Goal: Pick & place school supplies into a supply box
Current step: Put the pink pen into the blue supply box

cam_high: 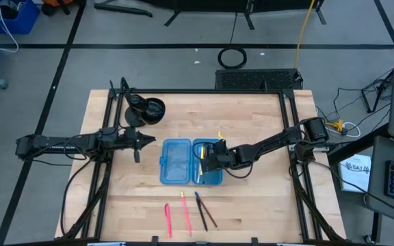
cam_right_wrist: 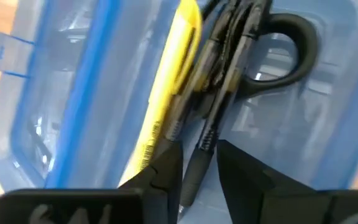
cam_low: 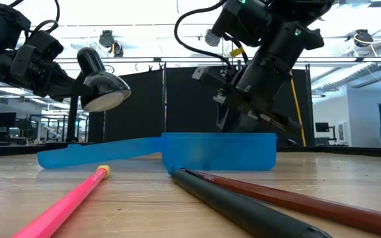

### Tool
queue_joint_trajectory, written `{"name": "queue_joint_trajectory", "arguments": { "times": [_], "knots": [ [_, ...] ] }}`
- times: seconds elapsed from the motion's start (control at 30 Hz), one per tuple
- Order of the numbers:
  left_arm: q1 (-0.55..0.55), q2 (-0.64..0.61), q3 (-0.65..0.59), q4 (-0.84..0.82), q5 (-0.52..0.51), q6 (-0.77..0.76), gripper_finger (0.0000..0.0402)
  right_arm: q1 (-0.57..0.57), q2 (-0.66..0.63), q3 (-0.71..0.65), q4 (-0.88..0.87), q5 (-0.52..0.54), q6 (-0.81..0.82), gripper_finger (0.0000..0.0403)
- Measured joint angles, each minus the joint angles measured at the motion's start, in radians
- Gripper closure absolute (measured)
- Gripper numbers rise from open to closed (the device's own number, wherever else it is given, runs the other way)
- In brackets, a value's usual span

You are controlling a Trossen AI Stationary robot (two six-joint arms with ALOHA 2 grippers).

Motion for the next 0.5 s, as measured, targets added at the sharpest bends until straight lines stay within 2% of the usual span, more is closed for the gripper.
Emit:
{"name": "queue_joint_trajectory", "arguments": {
  "times": [0.13,0.33,0.4,0.5],
  "knots": [
    [0.000,0.000,0.000,0.000,0.000,0.000,0.0371,0.000,-0.005,0.000,0.016,0.004,-0.053,0.0304],
    [0.000,0.000,0.000,-0.001,0.030,-0.001,0.0371,0.017,-0.089,0.000,-0.010,0.132,-0.190,0.0313],
    [0.000,0.000,0.000,-0.002,0.047,0.001,0.0371,0.026,-0.138,0.000,-0.031,0.150,-0.279,0.0316],
    [0.000,0.000,0.000,-0.019,0.070,0.018,0.0371,0.064,-0.225,0.000,-0.038,0.263,-0.459,0.0319]
  ]
}}
